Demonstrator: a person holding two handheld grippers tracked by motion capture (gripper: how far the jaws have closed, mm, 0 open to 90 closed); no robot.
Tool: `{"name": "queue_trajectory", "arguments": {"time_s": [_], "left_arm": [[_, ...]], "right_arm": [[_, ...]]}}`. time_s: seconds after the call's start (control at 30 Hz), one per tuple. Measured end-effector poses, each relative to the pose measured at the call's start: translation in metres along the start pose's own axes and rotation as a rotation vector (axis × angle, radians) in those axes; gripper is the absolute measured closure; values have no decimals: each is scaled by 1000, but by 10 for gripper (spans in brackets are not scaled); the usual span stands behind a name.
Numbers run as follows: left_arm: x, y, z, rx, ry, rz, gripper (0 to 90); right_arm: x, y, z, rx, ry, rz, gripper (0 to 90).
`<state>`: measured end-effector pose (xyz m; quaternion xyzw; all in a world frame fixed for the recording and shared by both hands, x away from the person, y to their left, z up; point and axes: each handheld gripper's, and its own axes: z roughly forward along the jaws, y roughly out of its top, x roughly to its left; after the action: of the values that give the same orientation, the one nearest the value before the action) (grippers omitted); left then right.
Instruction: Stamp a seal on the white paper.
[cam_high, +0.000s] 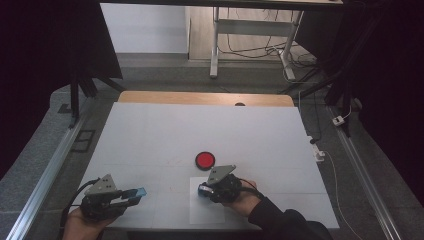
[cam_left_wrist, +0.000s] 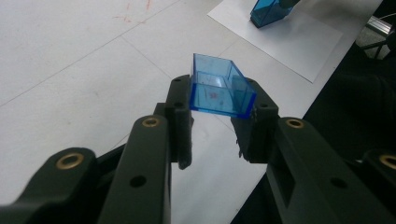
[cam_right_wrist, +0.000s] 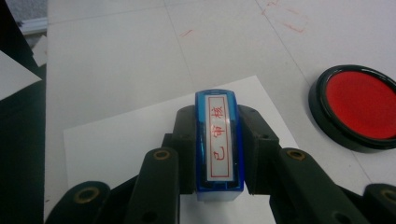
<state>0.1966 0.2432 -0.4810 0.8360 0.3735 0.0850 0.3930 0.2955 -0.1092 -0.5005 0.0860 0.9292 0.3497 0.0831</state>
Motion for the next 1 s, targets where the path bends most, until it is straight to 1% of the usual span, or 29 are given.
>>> {"name": "queue_trajectory", "arguments": {"time_s": [0.07, 0.13, 0.27, 0.4, 0.63, 0.67, 0.7, 0.8, 1.0], "left_arm": [[0, 0, 0, 1, 0, 1, 687], [0, 0, 0, 1, 0, 1, 686], [0, 0, 0, 0, -1, -1, 687], [0, 0, 0, 1, -1, -1, 687], [0, 0, 0, -1, -2, -3, 687], [0, 0, 0, -1, -3, -3, 687], [0, 0, 0, -1, -3, -3, 687], [0, 0, 0, 0, -2, -1, 687], [0, 0, 0, -1, -2, -1, 687]], "right_arm": [[2, 0, 0, -4, -4, -5, 705], [0, 0, 0, 0, 1, 5, 706], [-8, -3, 0, -22, 40, 75, 705], [-12, -5, 0, -29, 63, 111, 704], [-14, -5, 0, -33, 76, 111, 701], [-14, -5, 0, -29, 76, 101, 700], [-14, -4, -1, -17, 72, 98, 699], [-13, -3, 0, -18, 74, 94, 697], [-13, -1, -1, -9, 62, 84, 696]]}}
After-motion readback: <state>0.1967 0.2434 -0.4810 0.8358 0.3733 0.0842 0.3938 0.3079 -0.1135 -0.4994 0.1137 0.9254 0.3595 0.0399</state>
